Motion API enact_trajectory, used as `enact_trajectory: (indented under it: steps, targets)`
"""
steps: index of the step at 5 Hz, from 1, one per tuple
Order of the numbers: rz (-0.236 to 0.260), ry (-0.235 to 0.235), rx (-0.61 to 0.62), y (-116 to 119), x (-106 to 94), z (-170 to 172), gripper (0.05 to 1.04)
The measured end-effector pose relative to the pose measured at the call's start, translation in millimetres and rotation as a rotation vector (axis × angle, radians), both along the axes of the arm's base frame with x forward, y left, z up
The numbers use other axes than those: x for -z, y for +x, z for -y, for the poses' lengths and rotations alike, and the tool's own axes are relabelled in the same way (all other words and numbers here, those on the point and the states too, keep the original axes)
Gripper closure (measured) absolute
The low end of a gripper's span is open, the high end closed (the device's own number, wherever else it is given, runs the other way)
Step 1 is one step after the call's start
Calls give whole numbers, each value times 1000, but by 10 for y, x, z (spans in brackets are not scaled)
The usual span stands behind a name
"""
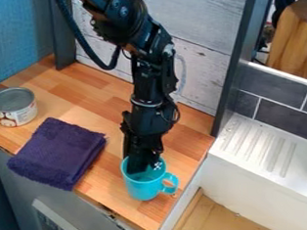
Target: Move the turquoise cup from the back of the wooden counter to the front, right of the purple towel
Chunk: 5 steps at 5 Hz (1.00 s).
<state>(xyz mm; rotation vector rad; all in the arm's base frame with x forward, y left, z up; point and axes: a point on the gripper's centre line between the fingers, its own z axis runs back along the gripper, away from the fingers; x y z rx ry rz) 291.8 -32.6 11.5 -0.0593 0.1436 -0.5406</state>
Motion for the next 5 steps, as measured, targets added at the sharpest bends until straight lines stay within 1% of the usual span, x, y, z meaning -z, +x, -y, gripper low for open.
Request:
enact_trajectory:
  steps: [1,2,3,4,5]
  targets:
    - [-10,2,-22,-49,43,-1,720]
    - [57,20,-45,-115,-229,-42,417]
    - [114,13,-40,-119,-413,-47,130]
    - [109,7,-38,-146,-475,-75,76]
    - [108,48,-73,-250,-725,-381,81]
